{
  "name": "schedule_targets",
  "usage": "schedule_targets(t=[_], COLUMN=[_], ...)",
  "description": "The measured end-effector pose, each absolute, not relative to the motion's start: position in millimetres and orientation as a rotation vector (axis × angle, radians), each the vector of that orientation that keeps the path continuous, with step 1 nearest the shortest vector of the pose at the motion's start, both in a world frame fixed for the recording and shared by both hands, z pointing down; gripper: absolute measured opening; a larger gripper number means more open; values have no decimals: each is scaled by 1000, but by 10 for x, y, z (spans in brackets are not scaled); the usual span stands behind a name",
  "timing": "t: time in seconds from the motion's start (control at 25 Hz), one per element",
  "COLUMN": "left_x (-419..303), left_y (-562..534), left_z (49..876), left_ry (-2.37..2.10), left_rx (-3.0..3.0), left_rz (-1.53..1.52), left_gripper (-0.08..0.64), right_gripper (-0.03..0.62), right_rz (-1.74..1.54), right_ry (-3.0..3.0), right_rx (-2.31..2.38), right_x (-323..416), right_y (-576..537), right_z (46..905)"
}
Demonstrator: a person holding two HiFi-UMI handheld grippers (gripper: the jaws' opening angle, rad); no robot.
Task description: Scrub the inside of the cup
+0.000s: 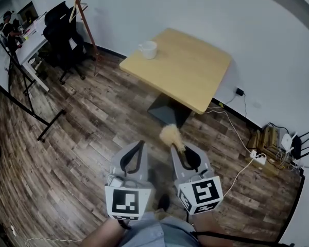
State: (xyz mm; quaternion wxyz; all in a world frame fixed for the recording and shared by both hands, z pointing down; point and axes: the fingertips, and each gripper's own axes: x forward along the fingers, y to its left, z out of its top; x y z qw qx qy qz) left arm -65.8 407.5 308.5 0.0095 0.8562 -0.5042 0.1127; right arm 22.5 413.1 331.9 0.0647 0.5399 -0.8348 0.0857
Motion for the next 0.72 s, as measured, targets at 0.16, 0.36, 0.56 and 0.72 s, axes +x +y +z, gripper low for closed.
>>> schedule_targets(t=[0.16,0.36,0.56,0.72], left_x=[-785,-1039,-1319,-1432], left_y=[3589,2950,2451,2218], left_z=[3112,3054,2892,2745], left_ry=[-1572,-1577,-1606,-1634], left_rx=[2642,2653,2690,2718], left_rz=[320,296,250,208], left_gripper=[21,21,21,21], right_gripper=[63,63,63,63], right_rz=[261,237,171,105], right_ry=[-2525,-2522,-2516,-2525], right_rx=[1608,1595,1613,1612], right_x=[87,-162,-348,-429], right_y=[3673,3051,2553,2286], right_z=[3360,3322,3147,2951])
